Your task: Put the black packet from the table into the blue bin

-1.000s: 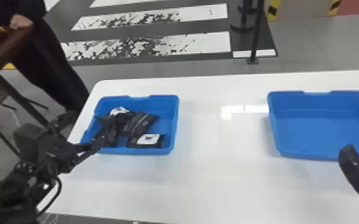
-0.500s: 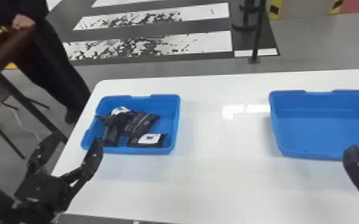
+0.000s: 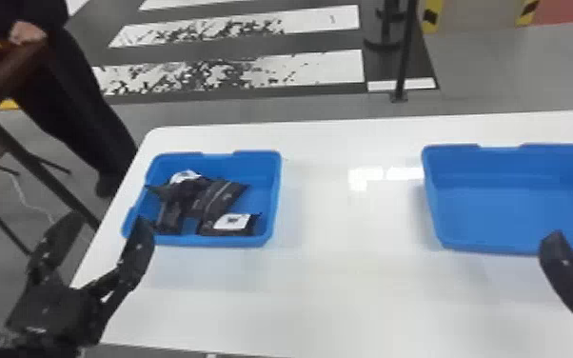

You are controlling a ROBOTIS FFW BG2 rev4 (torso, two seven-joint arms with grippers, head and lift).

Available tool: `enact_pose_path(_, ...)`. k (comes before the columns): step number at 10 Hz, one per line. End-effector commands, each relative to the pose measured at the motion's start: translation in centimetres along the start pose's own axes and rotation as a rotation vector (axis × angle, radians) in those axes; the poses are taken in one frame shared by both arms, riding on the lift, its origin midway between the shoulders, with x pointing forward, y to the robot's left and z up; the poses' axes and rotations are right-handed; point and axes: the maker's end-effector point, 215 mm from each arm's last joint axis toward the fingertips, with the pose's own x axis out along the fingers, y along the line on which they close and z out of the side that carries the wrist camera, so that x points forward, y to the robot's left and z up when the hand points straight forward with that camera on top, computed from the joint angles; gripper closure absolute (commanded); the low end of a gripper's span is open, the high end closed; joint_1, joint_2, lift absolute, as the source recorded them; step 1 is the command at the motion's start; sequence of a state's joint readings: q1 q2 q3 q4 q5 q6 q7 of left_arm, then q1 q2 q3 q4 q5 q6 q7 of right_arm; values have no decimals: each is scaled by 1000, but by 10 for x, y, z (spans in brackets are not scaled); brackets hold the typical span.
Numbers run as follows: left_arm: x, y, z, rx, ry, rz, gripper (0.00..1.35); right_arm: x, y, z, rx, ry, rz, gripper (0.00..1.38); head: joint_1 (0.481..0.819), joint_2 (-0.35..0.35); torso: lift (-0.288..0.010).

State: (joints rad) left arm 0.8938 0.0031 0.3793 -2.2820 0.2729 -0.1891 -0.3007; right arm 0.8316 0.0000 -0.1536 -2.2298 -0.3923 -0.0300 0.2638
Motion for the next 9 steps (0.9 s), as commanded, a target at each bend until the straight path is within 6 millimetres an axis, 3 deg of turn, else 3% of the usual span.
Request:
enact_pose_path(1,2,-6,-3,-31,4,-1,205,0,0,0,-1,1,-1,131,695,160,-110)
enact_pose_path(9,4,-11,-9,-53,19,-10,205,-2,-1,-3,2,8,-3,131,695,141,-110)
